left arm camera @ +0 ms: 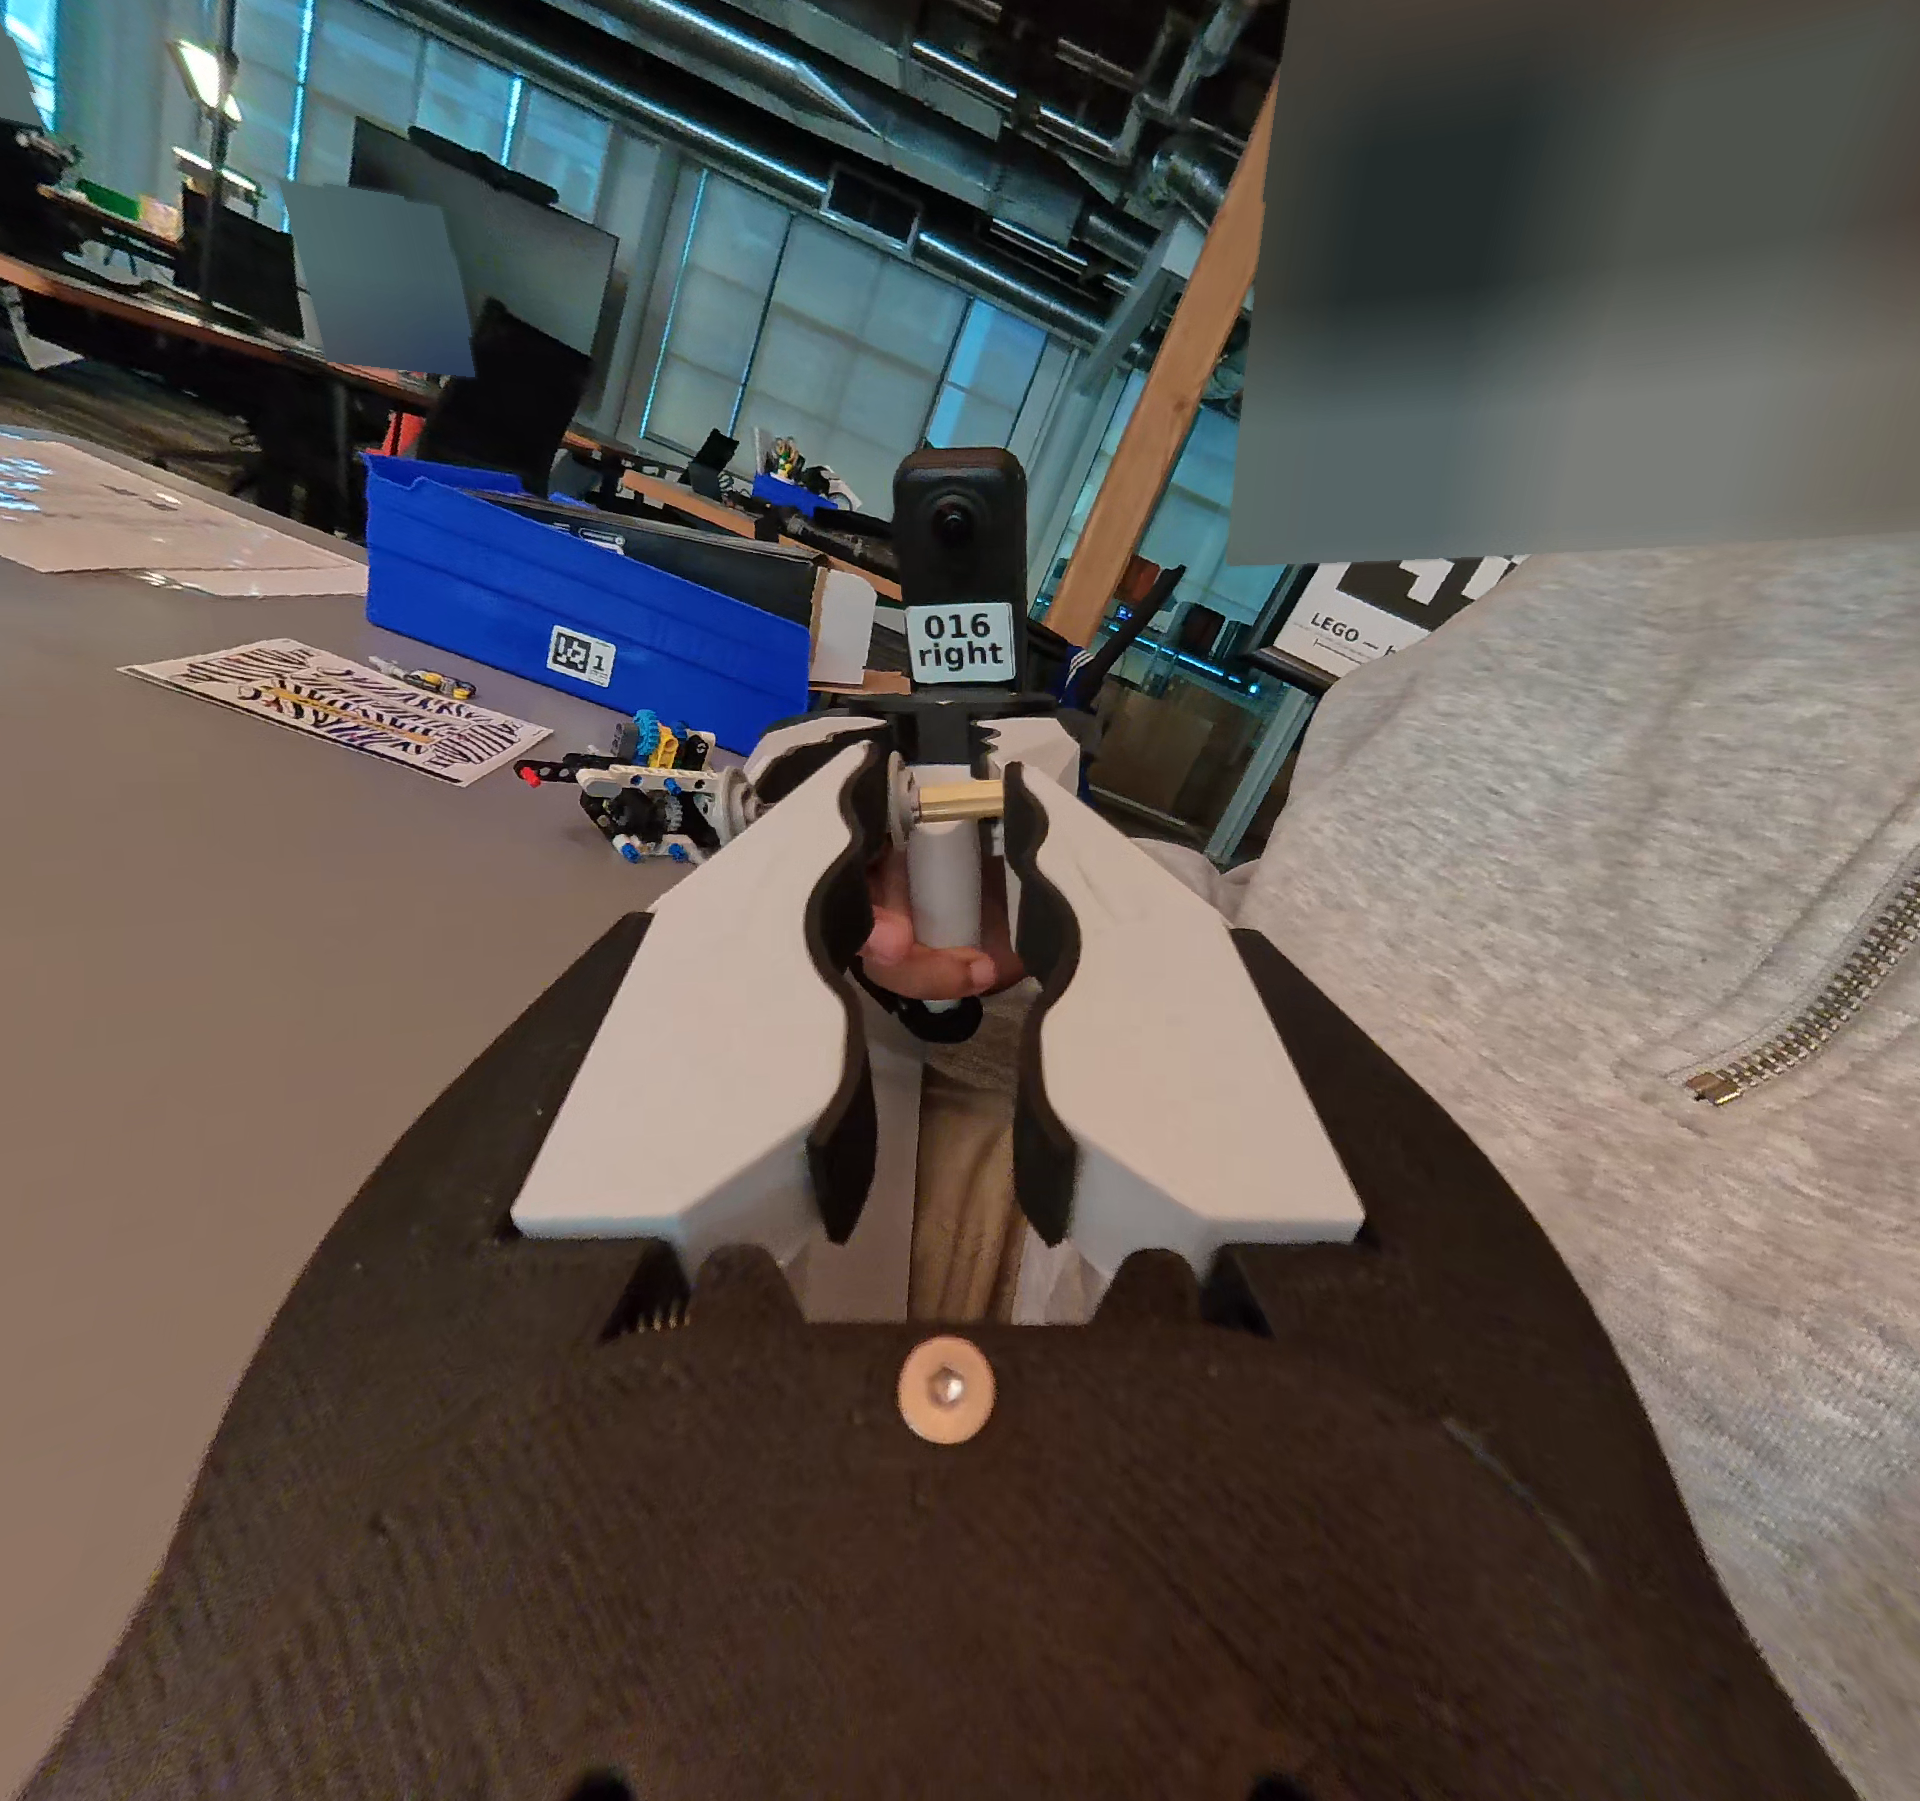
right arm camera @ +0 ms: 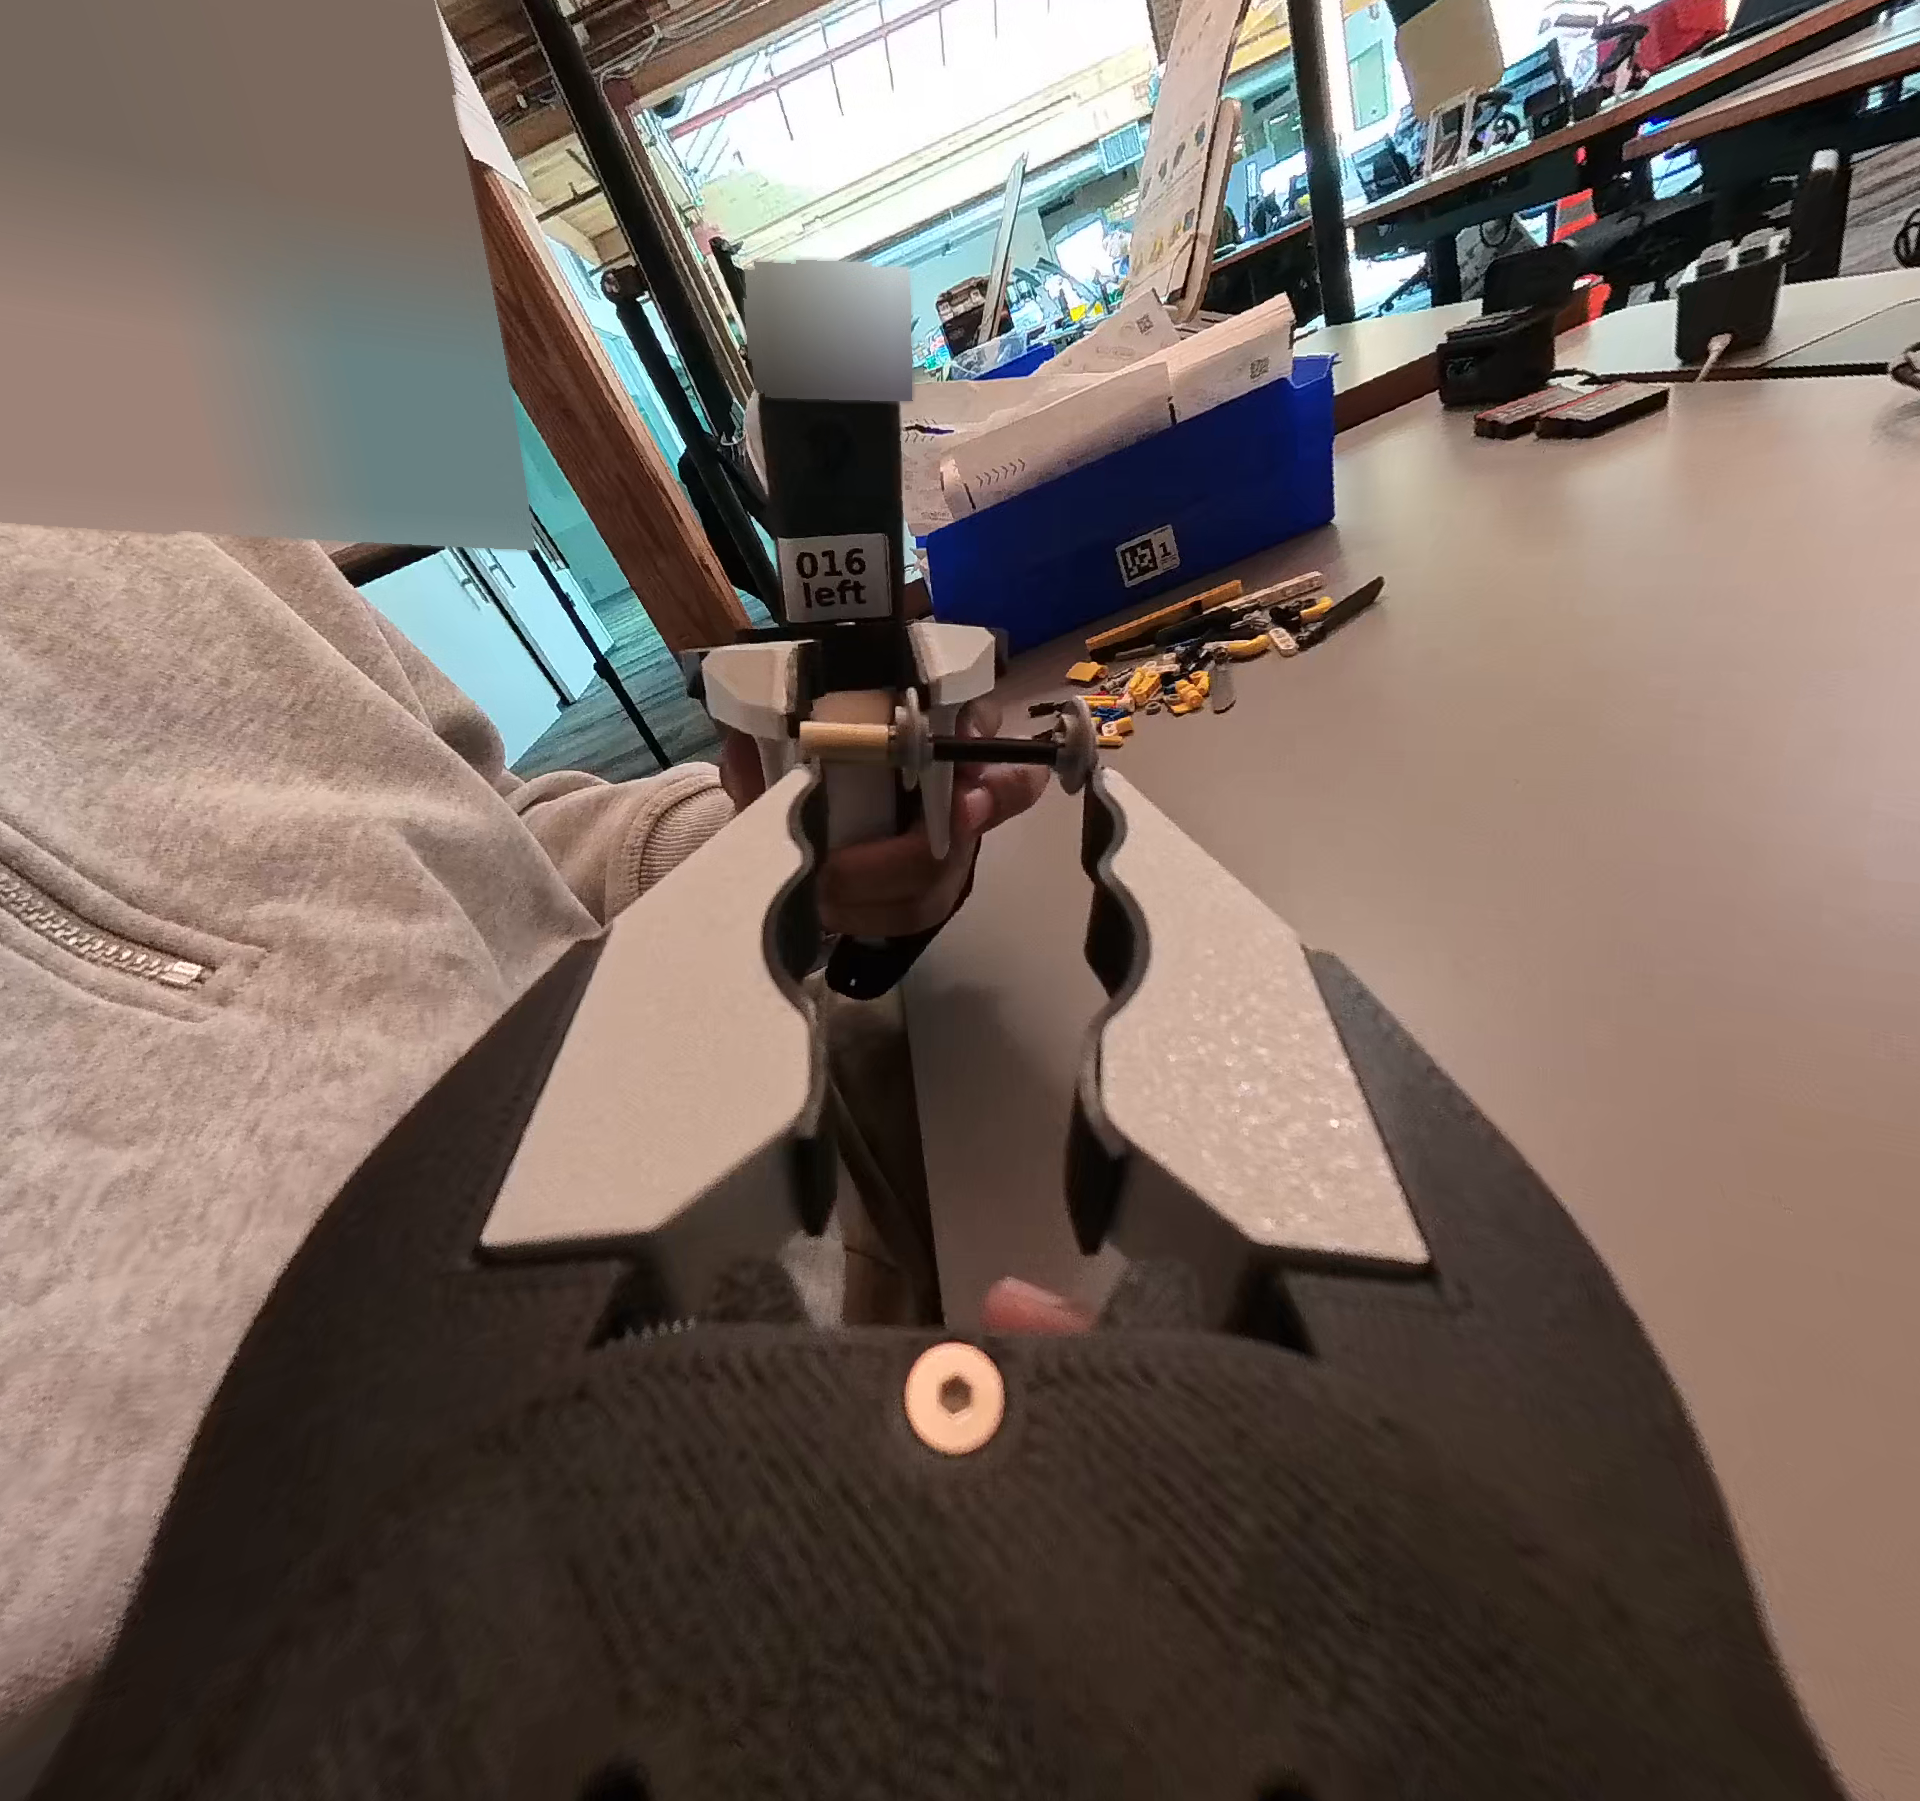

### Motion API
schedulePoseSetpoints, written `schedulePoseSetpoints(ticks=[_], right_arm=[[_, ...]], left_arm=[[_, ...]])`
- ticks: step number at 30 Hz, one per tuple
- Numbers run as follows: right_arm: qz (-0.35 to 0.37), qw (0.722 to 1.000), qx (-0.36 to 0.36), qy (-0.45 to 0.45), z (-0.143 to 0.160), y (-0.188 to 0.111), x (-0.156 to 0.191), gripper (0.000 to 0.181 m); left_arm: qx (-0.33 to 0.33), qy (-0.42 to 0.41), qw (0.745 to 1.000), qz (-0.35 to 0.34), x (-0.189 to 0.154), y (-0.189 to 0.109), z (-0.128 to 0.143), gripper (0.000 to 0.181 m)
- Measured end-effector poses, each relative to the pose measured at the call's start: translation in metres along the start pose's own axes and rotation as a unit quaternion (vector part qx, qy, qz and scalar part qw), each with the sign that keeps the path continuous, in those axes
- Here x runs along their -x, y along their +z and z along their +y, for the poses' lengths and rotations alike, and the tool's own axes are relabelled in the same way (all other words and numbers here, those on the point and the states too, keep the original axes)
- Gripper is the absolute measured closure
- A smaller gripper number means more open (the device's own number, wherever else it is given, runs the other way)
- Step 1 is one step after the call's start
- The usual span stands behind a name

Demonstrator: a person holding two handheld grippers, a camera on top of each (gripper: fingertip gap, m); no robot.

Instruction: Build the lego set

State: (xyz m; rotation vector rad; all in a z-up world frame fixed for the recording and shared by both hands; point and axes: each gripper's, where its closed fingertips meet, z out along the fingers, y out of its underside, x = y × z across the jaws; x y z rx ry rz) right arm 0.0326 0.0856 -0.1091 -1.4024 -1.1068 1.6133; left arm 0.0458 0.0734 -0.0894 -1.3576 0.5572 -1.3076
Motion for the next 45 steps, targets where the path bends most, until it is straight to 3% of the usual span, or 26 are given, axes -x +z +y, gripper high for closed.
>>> schedulePoseSetpoints(ticks=[7, 18, 24, 45], right_arm=[[0.015, 1.0, -0.009, -0.001, -0.003, -0.006, -0.009, 0.141], [0.02, 1.0, 0.005, -0.001, 0.003, -0.007, -0.017, 0.14], [0.012, 1.0, 0.025, -0.01, 0.009, -0.004, -0.014, 0.135], [0.012, 1.0, 0.015, -0.016, 0.007, -0.005, -0.013, 0.134]], left_arm=[[0.004, 0.006, 1.0, -0.02, 0.006, 0.0, 0.002, 0.16], [0.025, -0.053, 0.995, -0.075, 0.035, -0.002, 0.013, 0.118], [0.029, -0.075, 0.996, -0.043, 0.03, 0.001, 0.016, 0.127], [0.027, -0.066, 0.997, -0.039, 0.029, 0.002, 0.019, 0.126]])
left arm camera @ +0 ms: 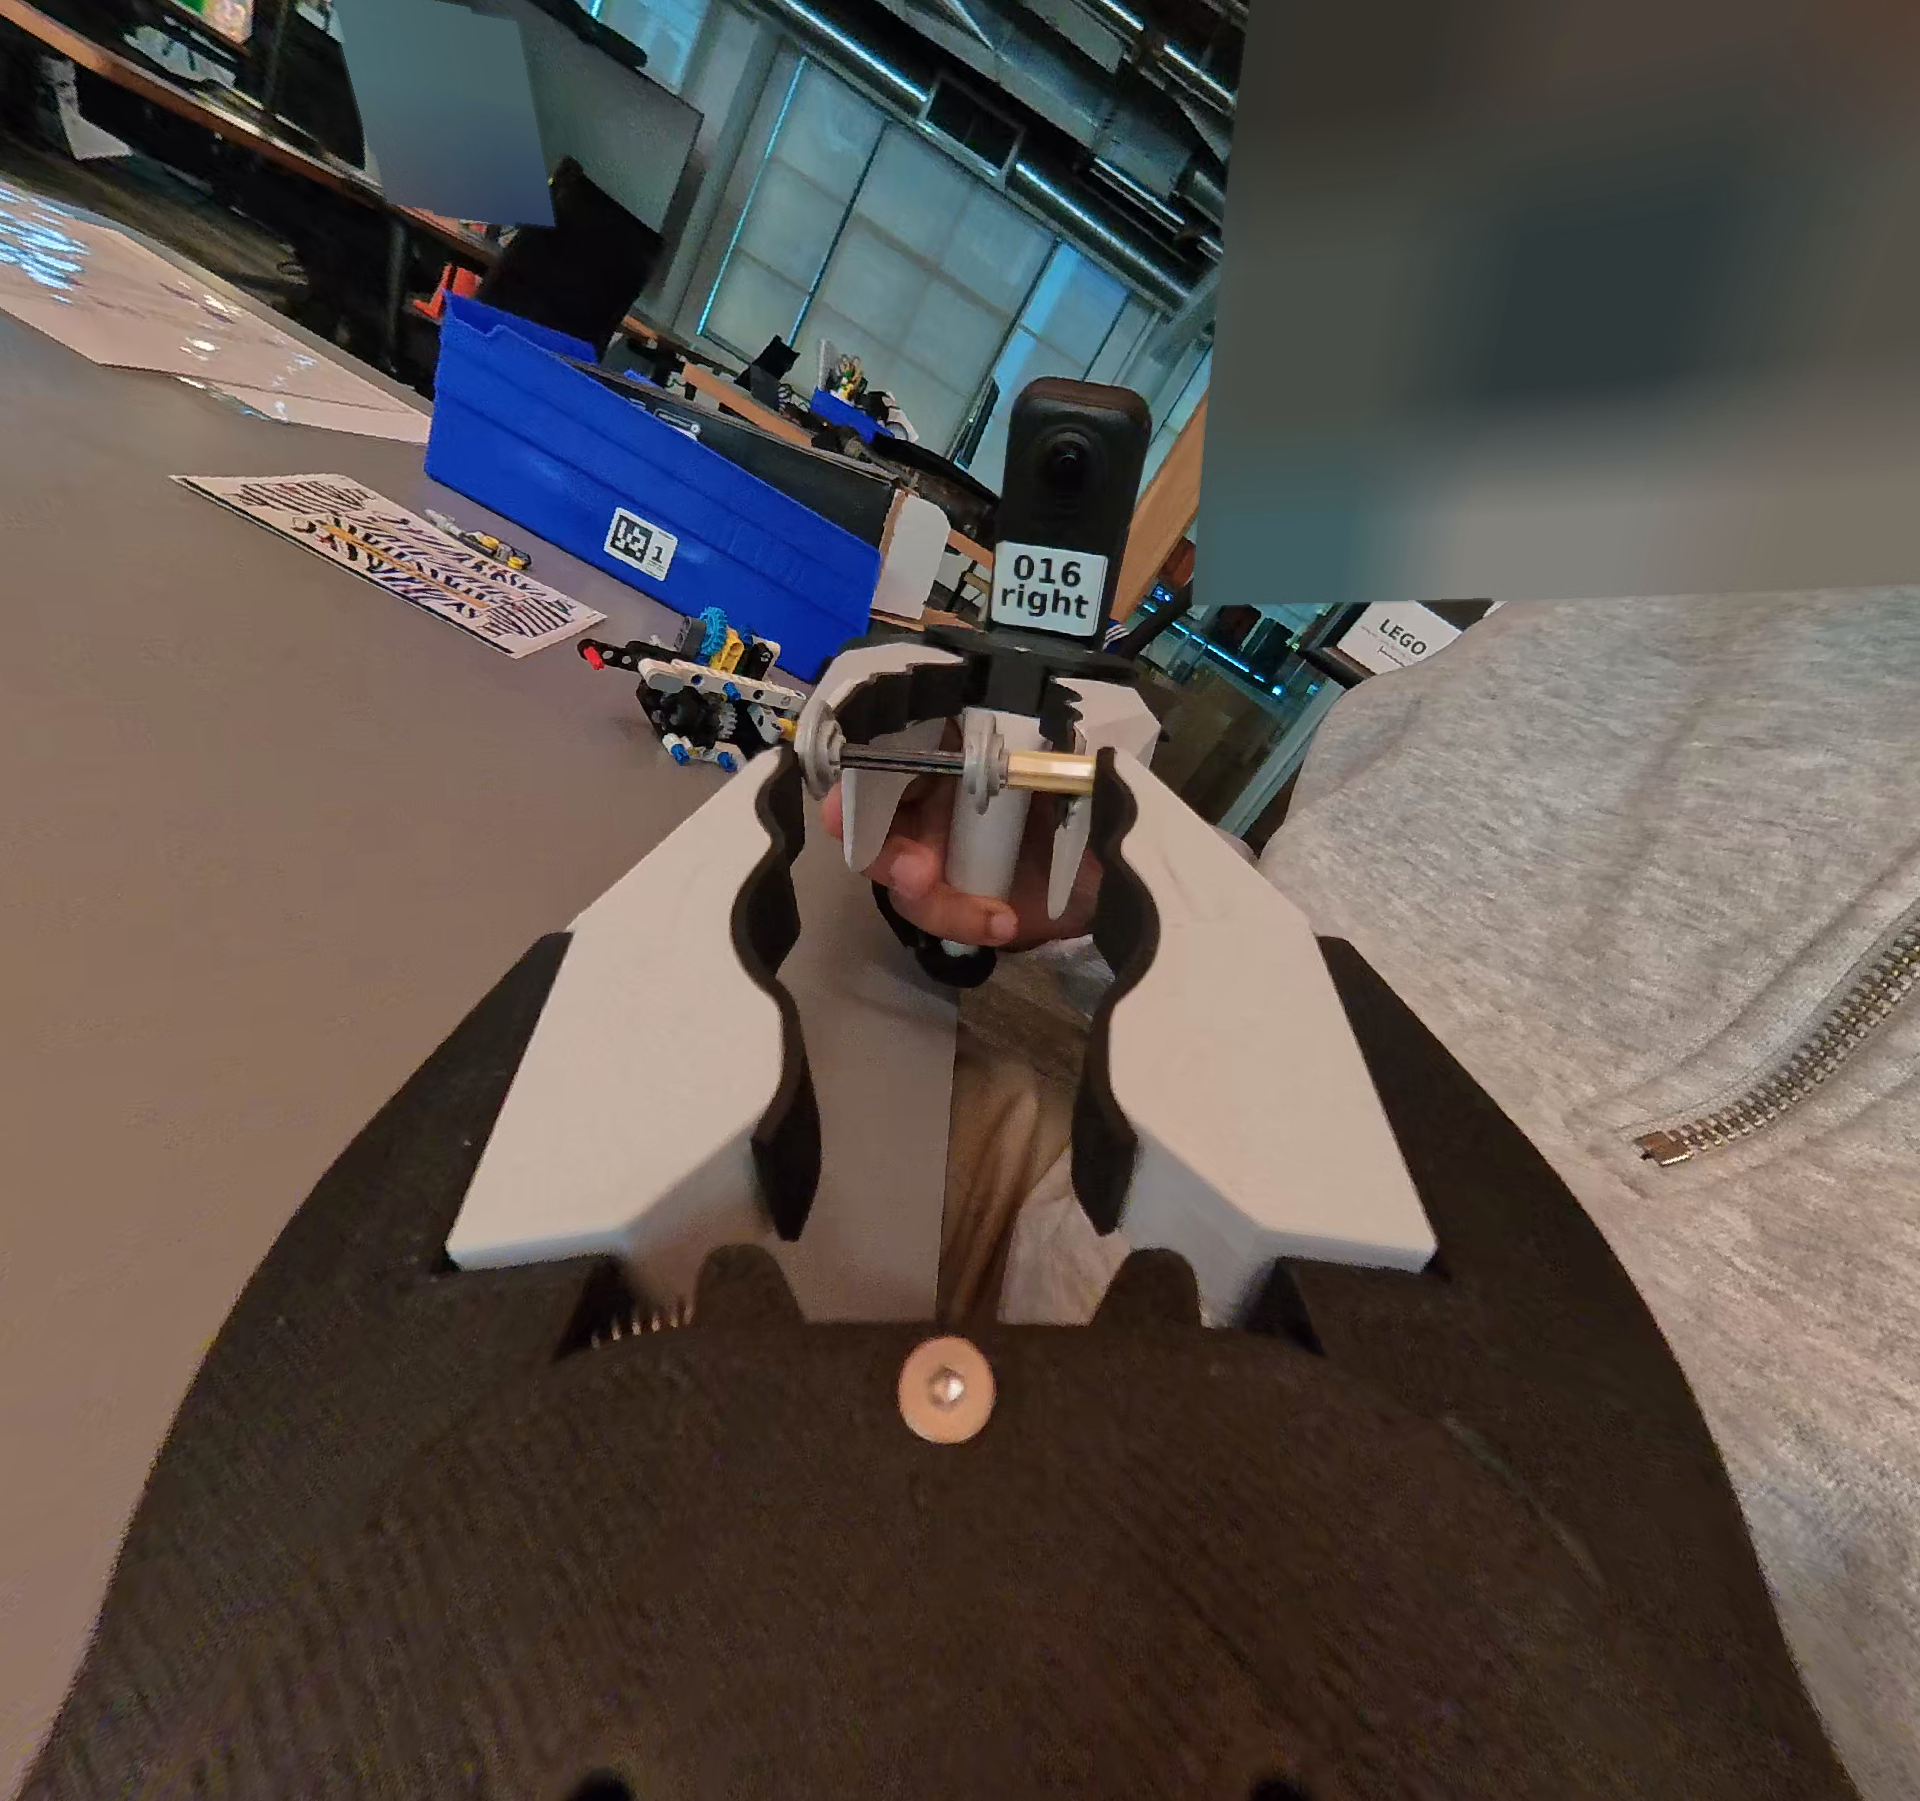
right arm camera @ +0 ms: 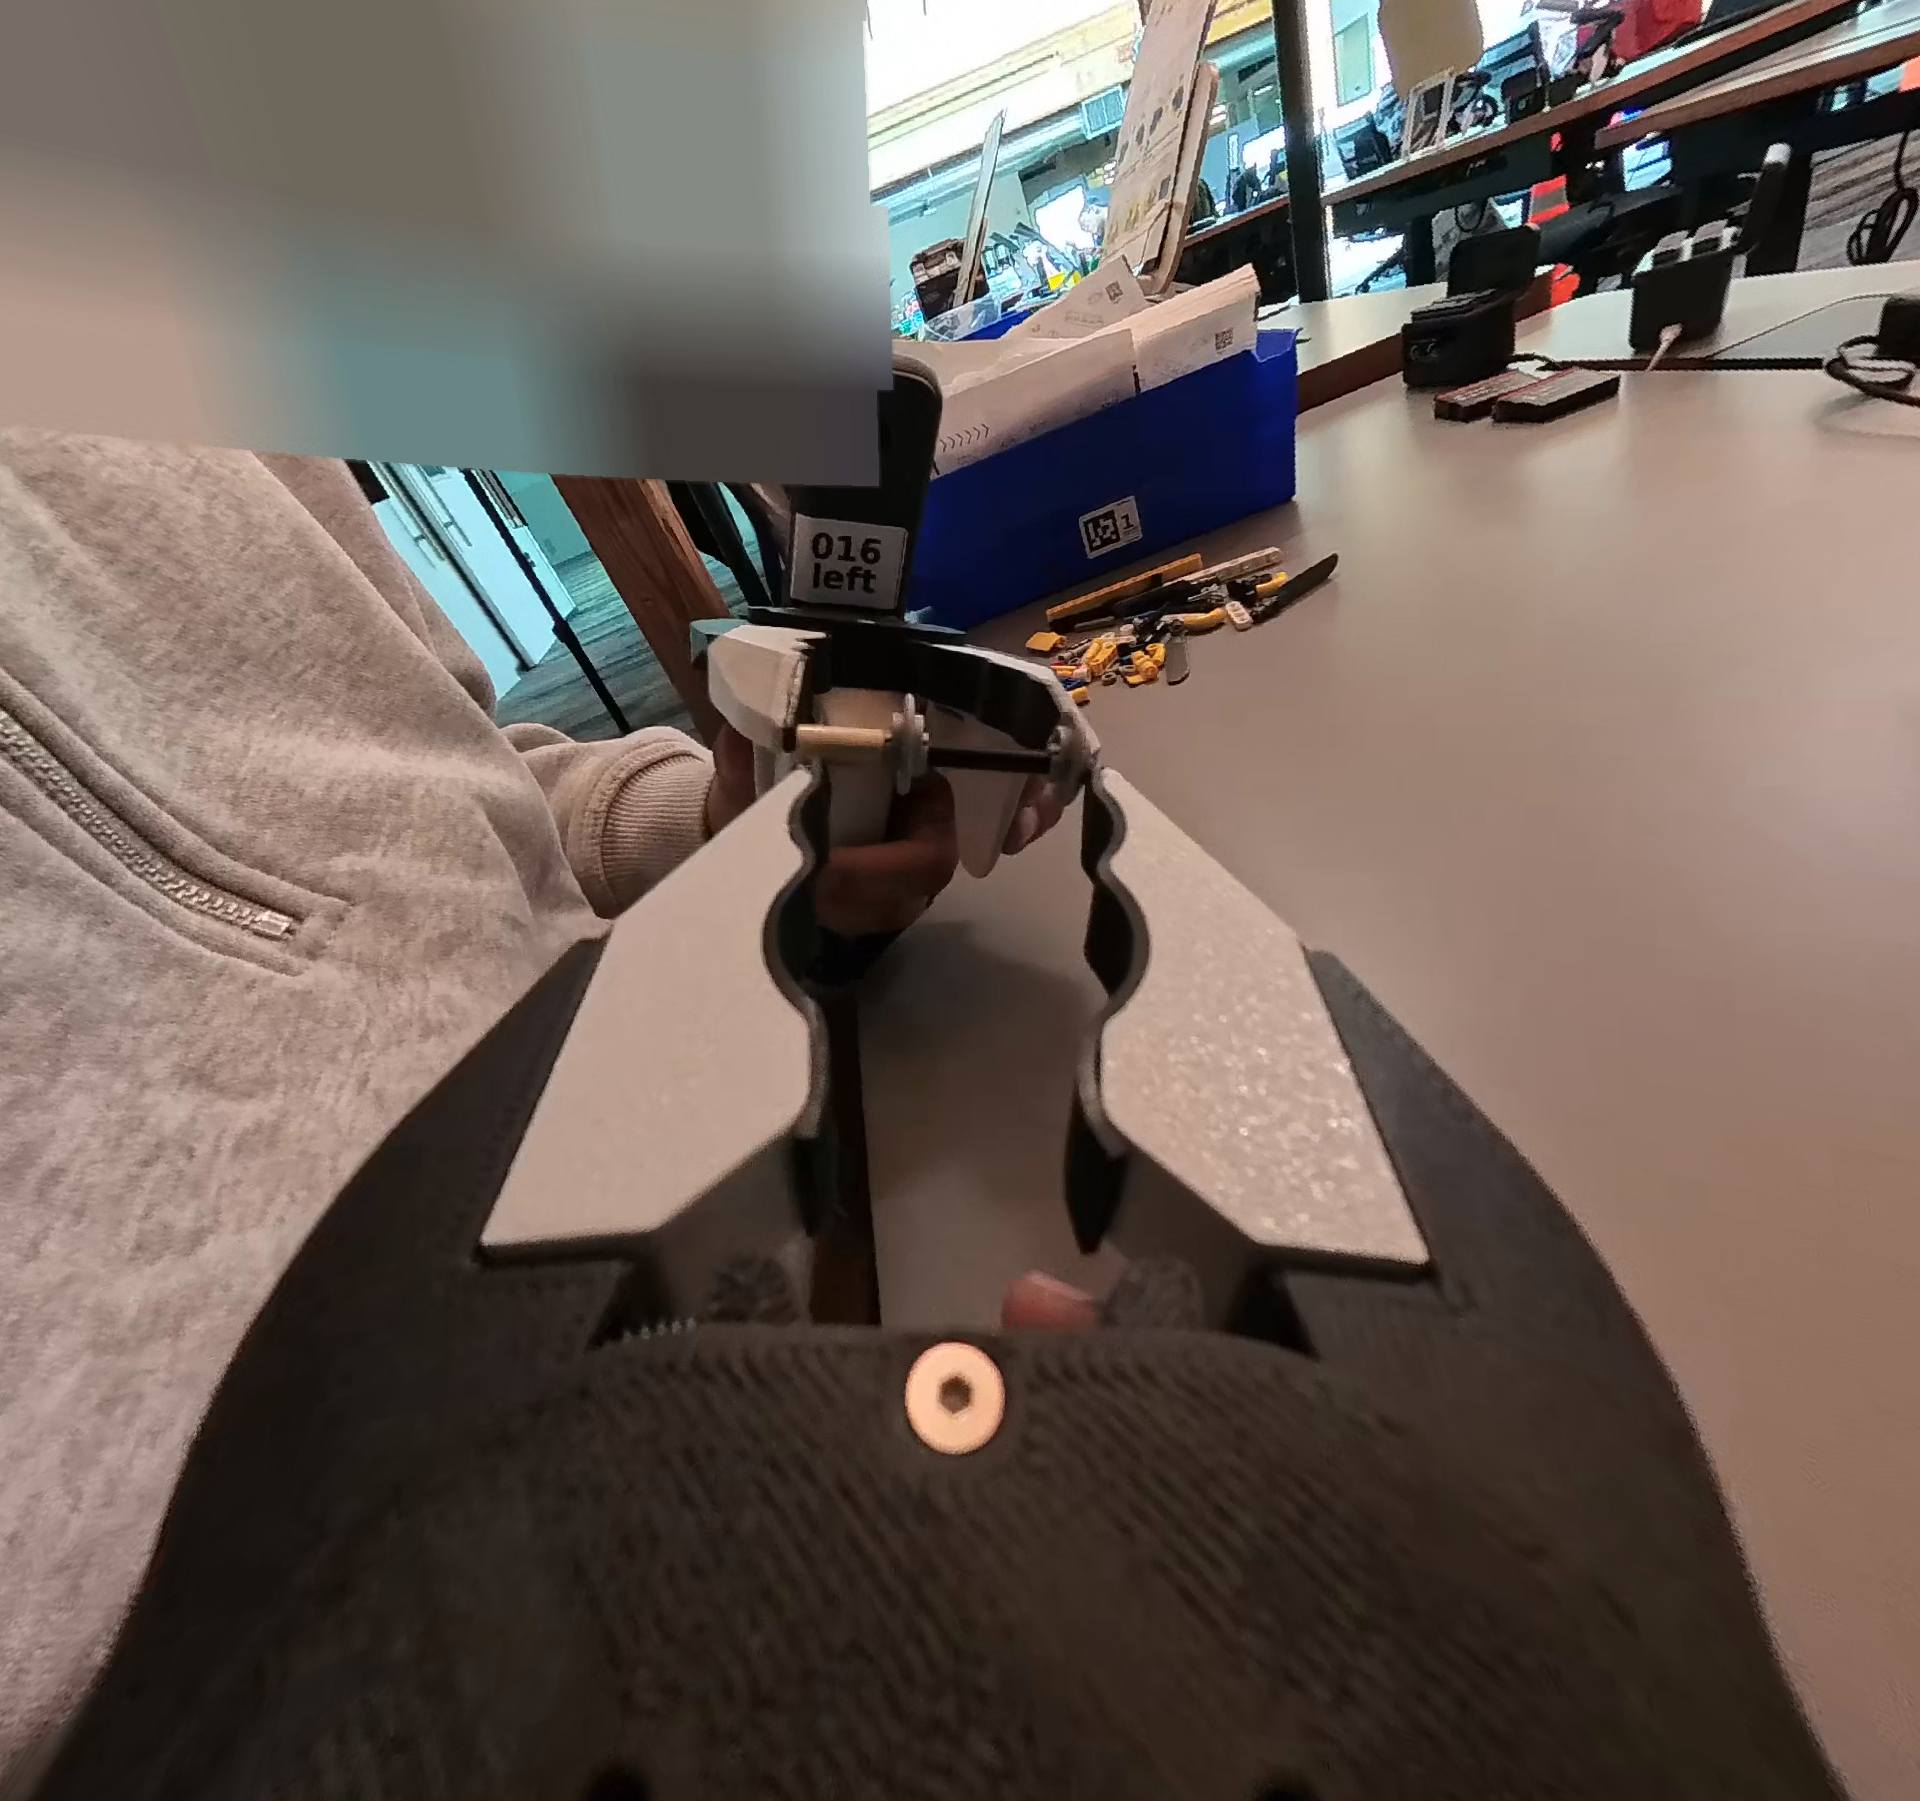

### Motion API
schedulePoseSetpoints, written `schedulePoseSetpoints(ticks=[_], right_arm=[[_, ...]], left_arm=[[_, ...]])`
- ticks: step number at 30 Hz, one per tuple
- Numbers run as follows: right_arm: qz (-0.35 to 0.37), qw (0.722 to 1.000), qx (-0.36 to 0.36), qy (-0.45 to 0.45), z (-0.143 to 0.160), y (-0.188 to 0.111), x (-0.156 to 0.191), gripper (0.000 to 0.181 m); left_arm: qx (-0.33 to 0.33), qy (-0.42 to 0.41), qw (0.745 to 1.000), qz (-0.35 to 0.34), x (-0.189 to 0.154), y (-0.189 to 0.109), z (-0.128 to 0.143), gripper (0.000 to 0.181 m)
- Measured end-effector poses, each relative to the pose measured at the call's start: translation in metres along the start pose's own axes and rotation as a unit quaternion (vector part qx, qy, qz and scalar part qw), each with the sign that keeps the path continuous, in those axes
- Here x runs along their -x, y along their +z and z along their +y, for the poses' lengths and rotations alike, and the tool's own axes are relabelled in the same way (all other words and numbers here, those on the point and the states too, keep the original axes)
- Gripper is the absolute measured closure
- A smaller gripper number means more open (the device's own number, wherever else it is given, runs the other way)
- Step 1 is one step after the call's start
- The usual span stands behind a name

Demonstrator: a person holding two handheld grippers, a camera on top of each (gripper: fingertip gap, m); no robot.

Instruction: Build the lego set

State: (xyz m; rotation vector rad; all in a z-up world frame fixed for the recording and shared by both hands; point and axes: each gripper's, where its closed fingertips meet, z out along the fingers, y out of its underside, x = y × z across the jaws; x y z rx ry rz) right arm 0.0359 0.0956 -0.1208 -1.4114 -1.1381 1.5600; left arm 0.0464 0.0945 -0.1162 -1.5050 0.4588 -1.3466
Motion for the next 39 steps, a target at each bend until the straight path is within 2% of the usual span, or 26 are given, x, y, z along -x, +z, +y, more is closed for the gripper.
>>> schedulePoseSetpoints(ticks=[5, 13, 16, 18, 20, 28, 34, 39], right_arm=[[0.032, 0.999, 0.015, -0.041, 0.004, -0.001, -0.005, 0.146], [0.022, 0.999, 0.008, -0.024, 0.002, -0.001, -0.005, 0.143], [-0.013, 1.0, -0.007, 0.024, 0.0, -0.002, -0.003, 0.138], [-0.06, 0.995, -0.03, 0.067, -0.007, -0.005, 0.004, 0.121], [-0.083, 0.99, -0.047, 0.1, -0.012, -0.008, 0.006, 0.123], [-0.043, 0.996, -0.036, 0.065, -0.009, -0.006, 0.0, 0.143], [-0.049, 0.997, -0.037, 0.057, -0.01, -0.006, 0.003, 0.133], [-0.047, 0.997, -0.034, 0.046, -0.01, -0.007, 0.004, 0.133]], left_arm=[[0.01, -0.002, 1.0, 0.002, 0.0, 0.002, 0.004, 0.126], [0.004, -0.008, 1.0, -0.002, 0.003, 0.001, 0.002, 0.127], [-0.005, -0.027, 1.0, 0.011, 0.002, 0.0, 0.0, 0.127], [-0.008, -0.035, 0.999, 0.016, 0.001, 0.0, -0.001, 0.127], [-0.001, -0.026, 1.0, 0.016, 0.0, 0.001, 0.001, 0.127], [0.002, -0.026, 0.999, 0.022, -0.002, 0.004, 0.004, 0.127], [-0.002, -0.019, 1.0, 0.015, 0.0, 0.004, 0.003, 0.127], [-0.001, -0.018, 1.0, 0.015, -0.001, 0.004, 0.003, 0.127]])
